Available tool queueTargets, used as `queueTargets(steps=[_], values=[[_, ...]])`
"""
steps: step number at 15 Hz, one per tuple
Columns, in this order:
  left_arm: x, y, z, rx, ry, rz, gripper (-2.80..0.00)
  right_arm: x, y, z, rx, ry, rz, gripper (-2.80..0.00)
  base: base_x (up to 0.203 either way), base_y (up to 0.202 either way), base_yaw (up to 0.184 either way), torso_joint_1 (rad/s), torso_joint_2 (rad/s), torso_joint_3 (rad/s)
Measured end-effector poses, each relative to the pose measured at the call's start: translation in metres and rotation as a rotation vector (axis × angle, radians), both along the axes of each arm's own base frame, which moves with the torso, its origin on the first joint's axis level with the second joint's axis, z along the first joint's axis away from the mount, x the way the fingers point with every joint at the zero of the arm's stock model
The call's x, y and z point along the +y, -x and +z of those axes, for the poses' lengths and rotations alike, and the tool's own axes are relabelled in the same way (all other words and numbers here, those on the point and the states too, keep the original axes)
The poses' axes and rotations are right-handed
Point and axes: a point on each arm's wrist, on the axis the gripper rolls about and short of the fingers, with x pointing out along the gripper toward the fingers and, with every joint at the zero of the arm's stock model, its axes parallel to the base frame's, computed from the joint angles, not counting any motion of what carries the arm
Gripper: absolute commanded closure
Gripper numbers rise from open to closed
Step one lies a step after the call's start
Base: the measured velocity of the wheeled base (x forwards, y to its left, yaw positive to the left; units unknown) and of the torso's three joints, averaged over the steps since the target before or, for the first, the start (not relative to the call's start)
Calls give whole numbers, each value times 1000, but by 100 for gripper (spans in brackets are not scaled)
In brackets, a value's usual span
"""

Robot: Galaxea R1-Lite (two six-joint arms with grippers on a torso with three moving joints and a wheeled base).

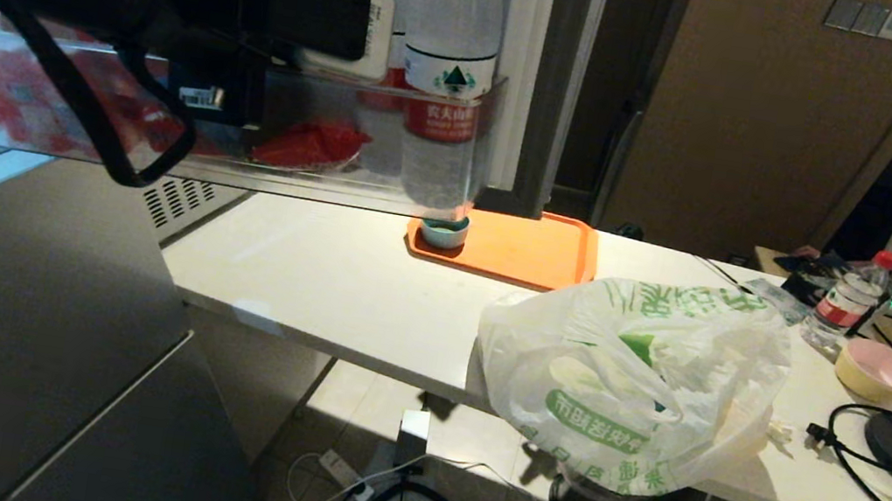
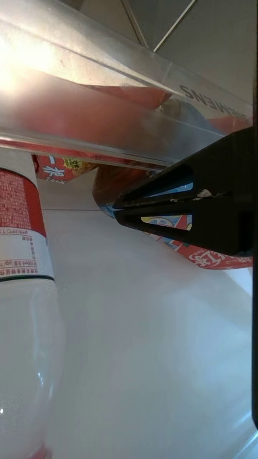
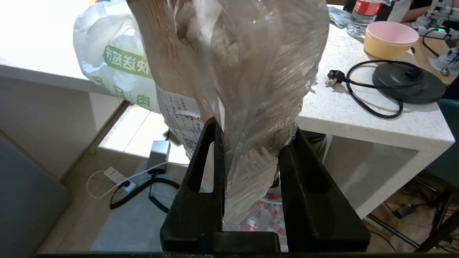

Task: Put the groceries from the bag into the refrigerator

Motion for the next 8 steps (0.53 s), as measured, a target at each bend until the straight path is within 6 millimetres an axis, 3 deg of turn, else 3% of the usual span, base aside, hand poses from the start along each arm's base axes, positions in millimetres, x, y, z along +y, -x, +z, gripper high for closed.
queueTargets(steps=[8], values=[[10, 14, 1, 44, -66, 30, 0, 0, 0, 0, 0, 0, 0, 0, 0, 0, 0, 0, 0, 0]])
